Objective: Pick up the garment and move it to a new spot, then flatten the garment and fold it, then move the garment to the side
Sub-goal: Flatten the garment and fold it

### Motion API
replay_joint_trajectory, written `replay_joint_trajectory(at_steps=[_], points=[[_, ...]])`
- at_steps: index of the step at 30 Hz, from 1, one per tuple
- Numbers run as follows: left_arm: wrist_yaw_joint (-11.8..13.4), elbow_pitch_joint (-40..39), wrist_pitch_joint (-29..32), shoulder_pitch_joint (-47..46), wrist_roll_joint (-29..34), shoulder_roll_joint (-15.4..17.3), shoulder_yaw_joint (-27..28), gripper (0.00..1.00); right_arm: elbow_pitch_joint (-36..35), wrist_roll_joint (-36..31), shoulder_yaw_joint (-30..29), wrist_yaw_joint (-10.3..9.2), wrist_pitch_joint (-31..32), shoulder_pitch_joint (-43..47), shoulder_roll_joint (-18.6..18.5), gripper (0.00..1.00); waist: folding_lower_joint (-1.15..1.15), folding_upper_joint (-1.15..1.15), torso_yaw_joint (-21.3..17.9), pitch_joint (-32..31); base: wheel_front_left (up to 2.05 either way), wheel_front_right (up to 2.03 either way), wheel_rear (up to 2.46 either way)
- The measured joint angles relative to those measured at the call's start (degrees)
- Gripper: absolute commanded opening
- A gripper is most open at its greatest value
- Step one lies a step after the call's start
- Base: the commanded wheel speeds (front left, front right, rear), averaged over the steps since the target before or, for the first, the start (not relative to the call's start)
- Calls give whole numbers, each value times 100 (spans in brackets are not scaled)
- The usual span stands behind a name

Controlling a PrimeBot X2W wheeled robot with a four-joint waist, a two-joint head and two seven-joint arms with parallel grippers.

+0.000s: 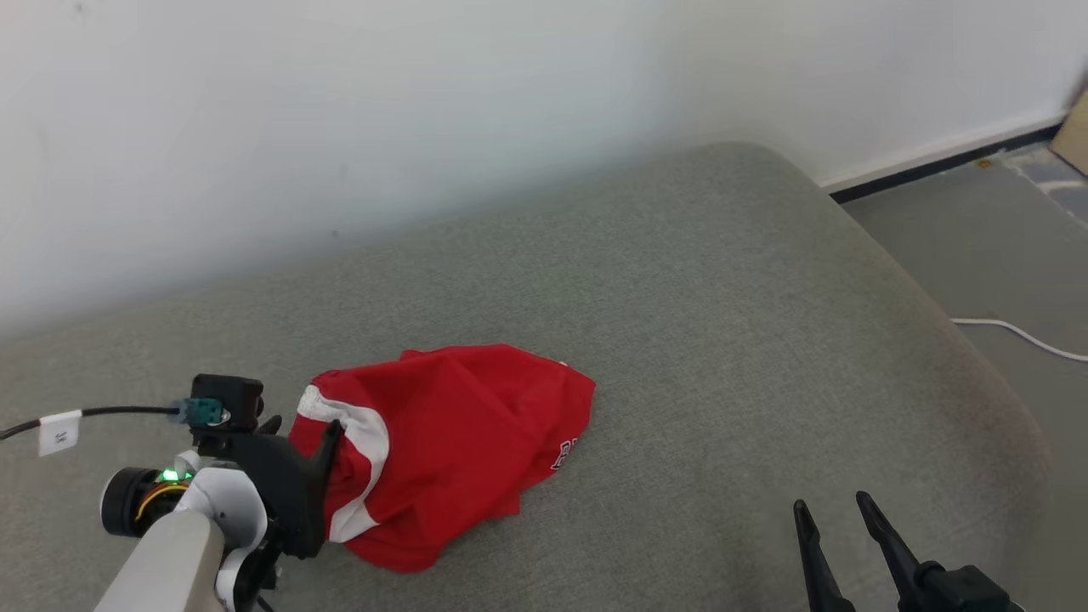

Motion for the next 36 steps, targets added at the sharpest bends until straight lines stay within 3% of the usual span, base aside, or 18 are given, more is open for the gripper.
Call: replay_joint_trajectory(at_steps=[7, 10, 17, 18, 19, 27, 36], points=[[2, 297, 310, -250, -363, 125, -285, 100, -76, 18, 55, 0, 26, -38, -59, 100, 0, 0, -296, 228, 0, 0, 0], [211, 555, 215, -372, -254, 123, -305, 100, -105, 18, 85, 0, 40, -64, -66, 100, 0, 0, -354, 306, 0, 0, 0], [97, 914, -45, -643, -322, -68, -422, 100, -133, 38, 260, 0, 111, -147, -70, 100, 0, 0, -437, 409, 0, 0, 0], [93, 961, -65, -681, -348, -100, -442, 78, -135, 51, 272, 0, 120, -157, -70, 100, 0, 0, -443, 422, 0, 0, 0], [93, 961, -65, -681, -348, -100, -442, 0, -135, 51, 272, 0, 120, -157, -70, 100, 0, 0, -443, 422, 0, 0, 0], [44, 1012, -746, -1076, -374, -242, -524, 0, -126, 60, 267, 0, 118, -190, -54, 100, 0, 0, -353, 449, 0, 0, 0], [36, 280, -1730, -1884, -459, -1191, -711, 0, -76, 66, 286, 0, 78, -192, 2, 100, 0, 0, -112, 334, 0, 0, 0]])
